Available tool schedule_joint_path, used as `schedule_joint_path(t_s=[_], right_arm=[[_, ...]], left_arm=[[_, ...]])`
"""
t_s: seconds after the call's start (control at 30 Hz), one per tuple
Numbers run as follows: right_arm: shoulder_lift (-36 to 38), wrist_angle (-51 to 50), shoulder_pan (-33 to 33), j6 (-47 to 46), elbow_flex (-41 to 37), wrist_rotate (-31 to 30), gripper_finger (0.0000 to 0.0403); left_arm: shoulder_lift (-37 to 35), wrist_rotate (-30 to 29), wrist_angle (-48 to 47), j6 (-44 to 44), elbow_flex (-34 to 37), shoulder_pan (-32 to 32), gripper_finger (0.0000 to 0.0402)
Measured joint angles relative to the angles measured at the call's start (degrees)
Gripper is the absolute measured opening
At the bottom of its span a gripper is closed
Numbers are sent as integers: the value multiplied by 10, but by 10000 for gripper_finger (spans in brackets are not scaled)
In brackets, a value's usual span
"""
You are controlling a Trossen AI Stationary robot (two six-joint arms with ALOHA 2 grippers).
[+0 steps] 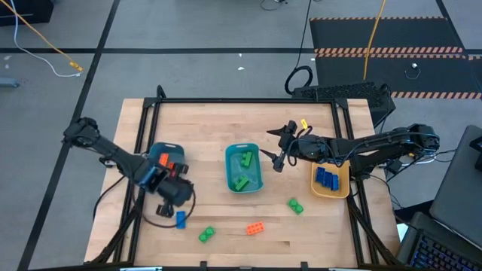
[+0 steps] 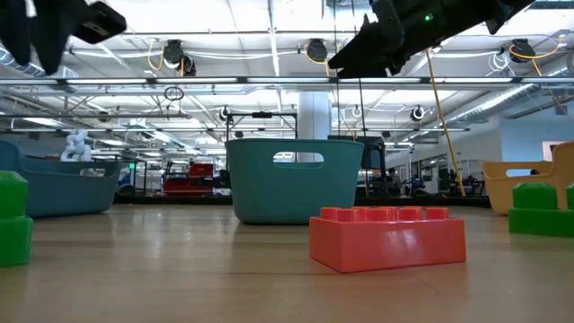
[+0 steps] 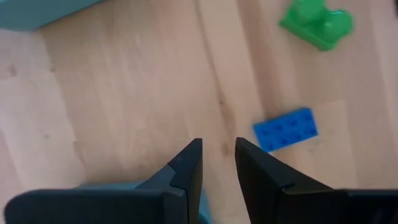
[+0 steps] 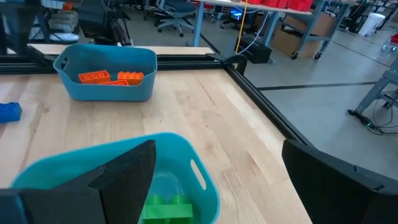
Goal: Sort & place blocks by color
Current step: Put the blue game piece into the yellow bin
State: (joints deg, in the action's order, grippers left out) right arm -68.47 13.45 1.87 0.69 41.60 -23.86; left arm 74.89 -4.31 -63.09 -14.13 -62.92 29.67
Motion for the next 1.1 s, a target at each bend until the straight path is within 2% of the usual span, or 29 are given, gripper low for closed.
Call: schedule_joint_path(t_s=[0.23,0.37,0.5,0.7,0.87,0.97,1.1], right_arm=[[0,7,0,-5,0,0,341],[0,10,0,-5,0,0,341],[0,15,0,-5,0,0,341],[0,17,0,-5,0,1,341],[0,17,0,-5,0,1,341],[0,17,0,-5,0,1,341],[0,17,0,-5,0,1,341]], left_arm=[[39,23,-6,44,6,78,99],[93,7,-1,97,6,119,119],[141,-3,4,143,7,137,166],[192,-4,11,187,7,151,262],[225,-30,92,201,7,158,322],[245,-37,130,209,6,160,330],[259,-28,117,224,2,160,310]])
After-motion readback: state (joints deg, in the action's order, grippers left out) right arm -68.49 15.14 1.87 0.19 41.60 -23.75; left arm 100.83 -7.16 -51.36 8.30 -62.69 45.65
